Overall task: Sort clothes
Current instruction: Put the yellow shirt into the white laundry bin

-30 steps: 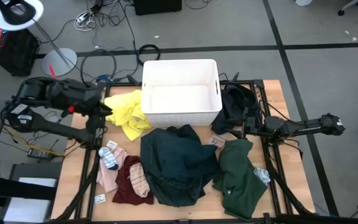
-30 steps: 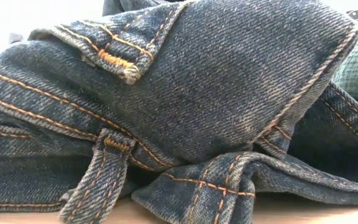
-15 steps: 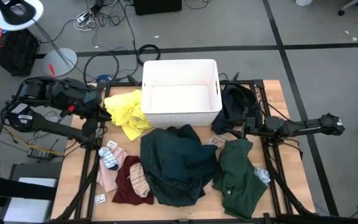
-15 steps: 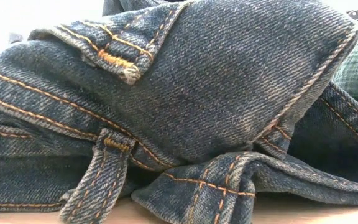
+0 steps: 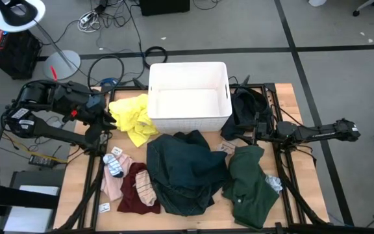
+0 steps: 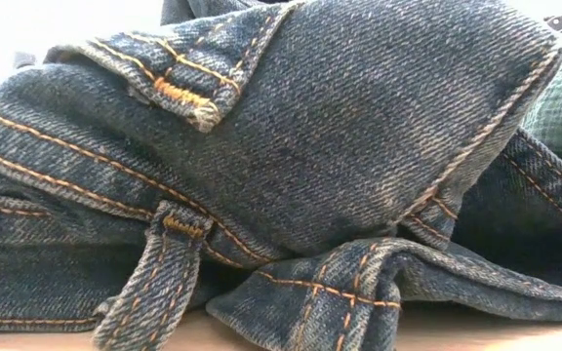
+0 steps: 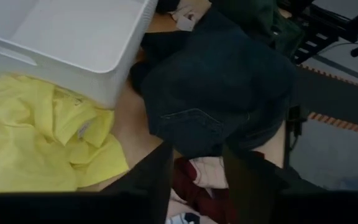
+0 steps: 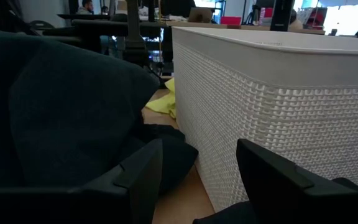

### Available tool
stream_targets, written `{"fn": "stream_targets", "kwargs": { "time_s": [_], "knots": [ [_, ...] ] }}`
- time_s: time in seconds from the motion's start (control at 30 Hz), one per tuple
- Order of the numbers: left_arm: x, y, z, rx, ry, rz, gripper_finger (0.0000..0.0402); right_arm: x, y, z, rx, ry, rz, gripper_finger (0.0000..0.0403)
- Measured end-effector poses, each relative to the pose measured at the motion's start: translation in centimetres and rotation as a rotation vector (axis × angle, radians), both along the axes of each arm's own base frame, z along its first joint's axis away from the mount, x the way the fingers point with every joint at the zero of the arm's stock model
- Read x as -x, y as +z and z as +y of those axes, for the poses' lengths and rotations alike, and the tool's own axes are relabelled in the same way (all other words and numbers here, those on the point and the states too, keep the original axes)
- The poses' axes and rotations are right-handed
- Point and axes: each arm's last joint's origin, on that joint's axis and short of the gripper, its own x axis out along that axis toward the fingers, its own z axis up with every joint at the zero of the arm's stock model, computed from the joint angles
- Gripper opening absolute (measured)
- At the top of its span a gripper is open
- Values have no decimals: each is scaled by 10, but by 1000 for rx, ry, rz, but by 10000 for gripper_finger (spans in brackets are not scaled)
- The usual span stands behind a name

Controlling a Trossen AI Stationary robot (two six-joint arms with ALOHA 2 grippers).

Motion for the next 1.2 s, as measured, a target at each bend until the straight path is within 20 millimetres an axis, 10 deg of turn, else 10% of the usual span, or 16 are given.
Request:
{"fn": "stream_targets", "kwargs": {
  "time_s": [0.6,1.2],
  "knots": [
    [-20,-15,10,-205,101,182,164,0,0,0,0,0,0,207],
    [-54,-100,60,-48,280,344,163,0,0,0,0,0,1,207]
  ]
}}
